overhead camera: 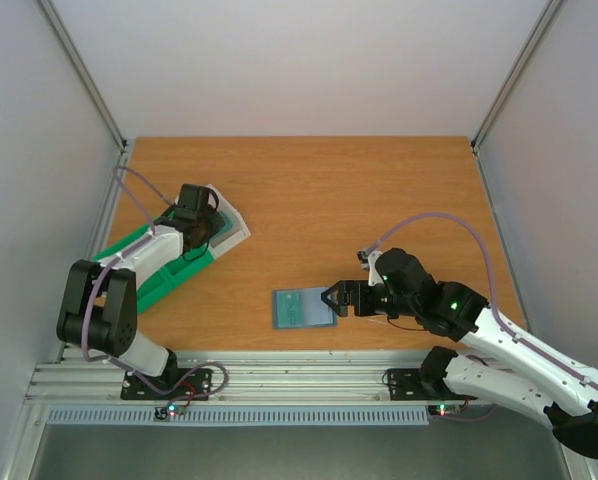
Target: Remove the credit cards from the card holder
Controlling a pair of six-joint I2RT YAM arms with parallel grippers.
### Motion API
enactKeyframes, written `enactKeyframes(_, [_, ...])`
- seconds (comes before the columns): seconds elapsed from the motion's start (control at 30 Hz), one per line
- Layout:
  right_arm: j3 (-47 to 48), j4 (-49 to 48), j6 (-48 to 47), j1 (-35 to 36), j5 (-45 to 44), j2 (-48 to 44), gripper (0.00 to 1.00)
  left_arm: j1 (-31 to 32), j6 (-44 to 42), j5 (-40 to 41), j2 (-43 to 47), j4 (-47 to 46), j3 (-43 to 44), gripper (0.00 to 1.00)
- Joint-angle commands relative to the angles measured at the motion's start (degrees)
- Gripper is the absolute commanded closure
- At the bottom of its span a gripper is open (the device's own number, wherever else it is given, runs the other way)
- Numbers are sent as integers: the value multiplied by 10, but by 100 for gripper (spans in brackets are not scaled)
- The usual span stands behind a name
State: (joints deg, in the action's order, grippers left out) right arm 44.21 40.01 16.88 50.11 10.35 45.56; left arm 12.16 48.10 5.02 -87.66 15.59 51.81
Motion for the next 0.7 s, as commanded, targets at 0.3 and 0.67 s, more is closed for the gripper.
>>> enactKeyframes(0.3, [10,-13,-15,2,30,7,1,-3,9,0,-15,-13,22,89])
enactKeyframes(0.67, [2,-23,-20,2,44,-7,2,-3,1,-2,1,1,34,76])
